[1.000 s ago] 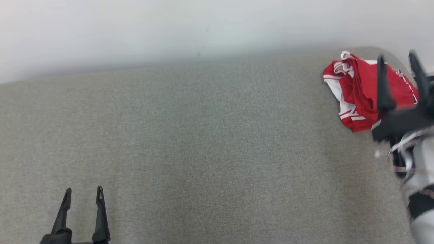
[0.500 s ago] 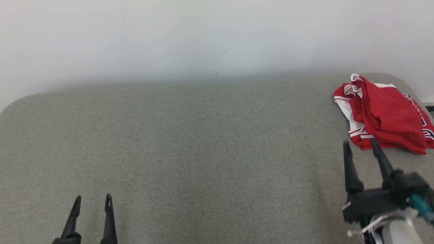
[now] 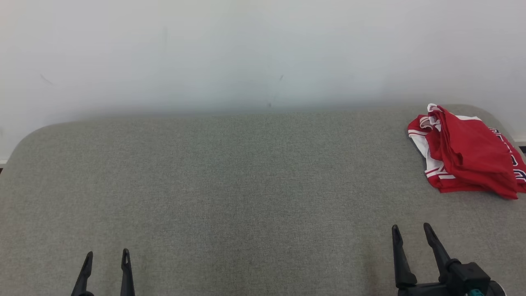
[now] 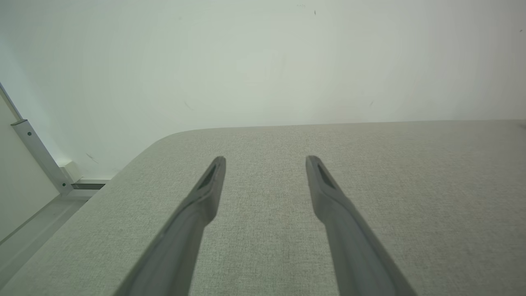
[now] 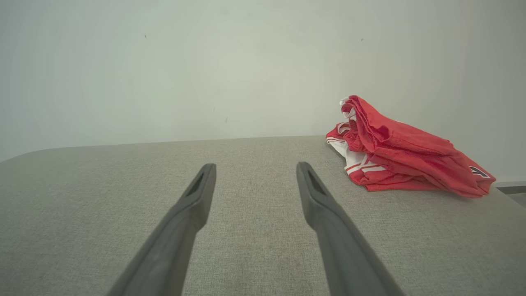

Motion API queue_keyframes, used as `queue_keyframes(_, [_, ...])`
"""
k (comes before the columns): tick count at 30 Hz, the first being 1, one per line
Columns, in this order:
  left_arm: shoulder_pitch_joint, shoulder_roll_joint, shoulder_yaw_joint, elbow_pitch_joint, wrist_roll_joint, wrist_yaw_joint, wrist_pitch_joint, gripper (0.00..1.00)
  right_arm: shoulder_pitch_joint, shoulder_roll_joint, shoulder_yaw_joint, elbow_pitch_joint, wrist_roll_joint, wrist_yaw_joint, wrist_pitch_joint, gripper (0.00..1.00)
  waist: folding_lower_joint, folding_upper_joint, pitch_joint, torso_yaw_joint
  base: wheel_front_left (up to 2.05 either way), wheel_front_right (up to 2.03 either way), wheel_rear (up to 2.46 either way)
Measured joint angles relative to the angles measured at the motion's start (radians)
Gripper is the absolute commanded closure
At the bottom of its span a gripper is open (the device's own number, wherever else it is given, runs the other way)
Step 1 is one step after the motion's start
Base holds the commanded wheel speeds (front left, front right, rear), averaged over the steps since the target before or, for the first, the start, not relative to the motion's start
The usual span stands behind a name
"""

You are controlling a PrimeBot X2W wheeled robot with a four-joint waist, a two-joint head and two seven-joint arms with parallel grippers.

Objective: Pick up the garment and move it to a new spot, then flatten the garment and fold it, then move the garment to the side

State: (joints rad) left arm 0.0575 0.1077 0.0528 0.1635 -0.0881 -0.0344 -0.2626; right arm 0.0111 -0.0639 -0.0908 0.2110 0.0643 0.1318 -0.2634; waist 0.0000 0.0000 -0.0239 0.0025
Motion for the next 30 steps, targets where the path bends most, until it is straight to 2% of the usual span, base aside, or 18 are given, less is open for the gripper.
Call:
queue_keyframes(15, [0.047,0.021,-0.001,-0.021,-0.022,-0.054,0.0,0.0,0.033,0.01,0.06,0.014,-0.013,0.0,0.0,0.0,-0.0001,0.0,-0.039,0.006,0.0,0.0,0.0])
queue_keyframes(30, [0.058,0.019,0.002,-0.016,-0.035,-0.068,0.0,0.0,0.033,0.01,0.079,0.029,-0.012,0.0,0.0,0.0,0.0,0.0,-0.052,0.002,0.0,0.0,0.0])
